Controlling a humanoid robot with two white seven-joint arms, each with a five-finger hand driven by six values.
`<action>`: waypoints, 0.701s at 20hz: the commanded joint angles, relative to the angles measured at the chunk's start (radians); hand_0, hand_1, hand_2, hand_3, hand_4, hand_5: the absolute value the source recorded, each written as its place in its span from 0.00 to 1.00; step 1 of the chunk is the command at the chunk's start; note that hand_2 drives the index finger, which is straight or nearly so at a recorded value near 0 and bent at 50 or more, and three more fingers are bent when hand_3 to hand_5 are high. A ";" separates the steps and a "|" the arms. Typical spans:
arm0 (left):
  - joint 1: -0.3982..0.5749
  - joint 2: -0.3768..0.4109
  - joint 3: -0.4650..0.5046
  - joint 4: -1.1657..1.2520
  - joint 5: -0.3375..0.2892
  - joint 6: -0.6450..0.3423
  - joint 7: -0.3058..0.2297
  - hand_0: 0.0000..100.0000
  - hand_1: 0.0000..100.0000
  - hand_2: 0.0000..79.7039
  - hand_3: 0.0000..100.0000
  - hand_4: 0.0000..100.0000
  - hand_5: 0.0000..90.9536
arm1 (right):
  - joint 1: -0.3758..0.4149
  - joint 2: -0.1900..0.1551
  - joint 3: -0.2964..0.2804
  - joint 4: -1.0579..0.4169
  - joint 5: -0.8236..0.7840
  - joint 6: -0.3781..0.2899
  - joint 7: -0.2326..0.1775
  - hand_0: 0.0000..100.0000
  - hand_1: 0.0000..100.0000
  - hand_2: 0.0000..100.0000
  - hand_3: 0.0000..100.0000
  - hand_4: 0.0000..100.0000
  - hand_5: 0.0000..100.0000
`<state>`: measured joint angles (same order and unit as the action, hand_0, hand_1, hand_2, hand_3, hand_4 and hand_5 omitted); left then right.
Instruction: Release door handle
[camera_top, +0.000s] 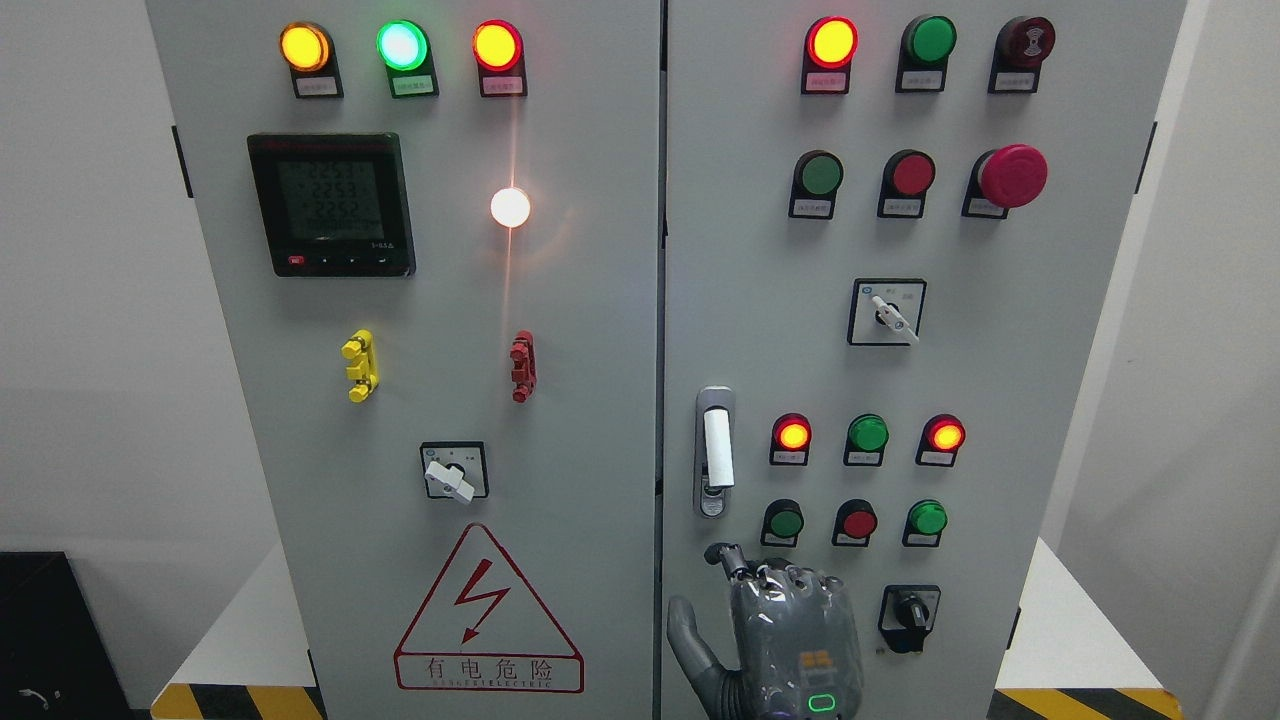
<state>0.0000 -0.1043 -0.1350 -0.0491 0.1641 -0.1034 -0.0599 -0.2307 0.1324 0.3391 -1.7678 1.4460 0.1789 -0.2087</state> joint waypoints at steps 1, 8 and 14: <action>0.008 0.000 0.000 0.000 0.000 -0.001 0.000 0.12 0.56 0.00 0.00 0.00 0.00 | 0.007 -0.002 -0.005 -0.039 -0.001 -0.001 0.003 0.46 0.32 0.63 1.00 0.92 1.00; 0.009 0.000 0.000 0.000 0.000 0.001 0.000 0.12 0.56 0.00 0.00 0.00 0.00 | -0.004 -0.002 -0.006 -0.047 0.001 -0.001 0.008 0.32 0.29 0.81 1.00 0.95 1.00; 0.008 0.000 0.000 0.000 0.000 0.001 0.000 0.12 0.56 0.00 0.00 0.00 0.00 | -0.041 -0.005 -0.019 -0.042 0.002 -0.001 0.009 0.27 0.29 0.92 1.00 0.98 1.00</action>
<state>0.0000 -0.1043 -0.1350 -0.0491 0.1641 -0.1029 -0.0599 -0.2439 0.1302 0.3306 -1.7993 1.4461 0.1785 -0.1996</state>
